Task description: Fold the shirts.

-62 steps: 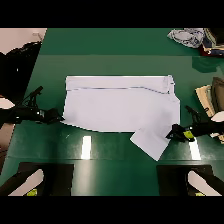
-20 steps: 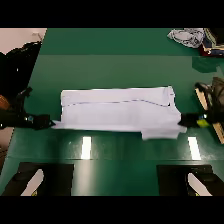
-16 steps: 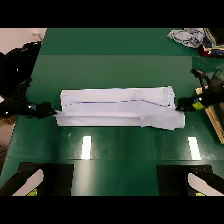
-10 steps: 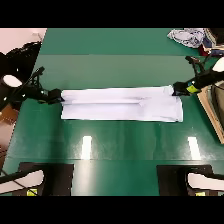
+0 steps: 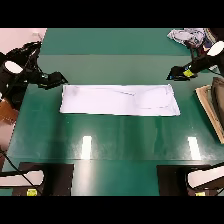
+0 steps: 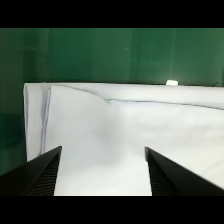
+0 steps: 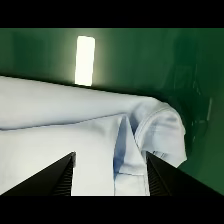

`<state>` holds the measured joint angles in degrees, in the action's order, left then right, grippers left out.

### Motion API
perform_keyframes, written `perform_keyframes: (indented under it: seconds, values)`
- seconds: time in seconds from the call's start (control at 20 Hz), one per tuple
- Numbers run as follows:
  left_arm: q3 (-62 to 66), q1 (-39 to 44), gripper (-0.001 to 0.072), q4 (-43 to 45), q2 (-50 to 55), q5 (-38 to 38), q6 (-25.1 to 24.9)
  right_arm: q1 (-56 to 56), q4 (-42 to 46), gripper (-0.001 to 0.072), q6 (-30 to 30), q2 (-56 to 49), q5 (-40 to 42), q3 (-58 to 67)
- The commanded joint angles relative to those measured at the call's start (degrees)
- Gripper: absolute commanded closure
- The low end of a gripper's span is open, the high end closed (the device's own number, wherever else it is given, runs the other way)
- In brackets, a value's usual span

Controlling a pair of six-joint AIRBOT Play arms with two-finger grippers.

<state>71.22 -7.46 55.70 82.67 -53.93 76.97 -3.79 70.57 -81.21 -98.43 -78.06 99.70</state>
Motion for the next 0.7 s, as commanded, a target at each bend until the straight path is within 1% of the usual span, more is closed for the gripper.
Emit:
perform_keyframes:
  seconds: [0.0,0.05,0.1,0.15,0.25,0.4,0.45,0.5,0.65]
  values:
    - [1.7,0.0,0.0100,-0.6,-0.2,-4.5,0.6,2.5,-4.6,0.0196,2.4,-1.7,-4.9,3.4]
    - [1.7,0.0,0.0270,-0.8,-0.3,-6.4,0.6,4.1,-4.6,0.0197,3.5,-1.7,-7.8,3.4]
    - [1.7,0.0,0.0554,-0.8,-0.4,-8.3,0.5,5.6,-4.7,0.0197,4.3,-1.6,-9.7,2.8]
    - [1.7,0.0,0.0676,-0.8,-0.4,-9.7,0.1,7.5,-5.1,0.0198,4.9,-1.6,-11.4,1.8]
    - [1.7,0.0,0.0675,-1.4,-0.4,-11.4,0.1,11.2,-7.0,0.0209,6.5,-1.6,-12.9,-1.7]
    - [1.7,0.4,0.0675,-3.2,-0.4,-13.3,0.2,16.2,-13.7,0.0199,10.7,-1.8,-12.2,-9.4]
    - [1.7,1.0,0.0676,-3.3,-0.4,-13.4,0.2,17.6,-15.8,0.0101,12.5,-2.0,-11.2,-12.3]
    - [1.7,1.8,0.0676,-3.3,-0.4,-13.3,0.2,18.5,-17.6,0.0082,13.8,-2.1,-10.0,-14.8]
    - [1.7,5.8,0.0677,-3.3,-0.4,-11.8,0.2,20.2,-23.2,0.0082,17.1,-3.9,-8.7,-20.3]
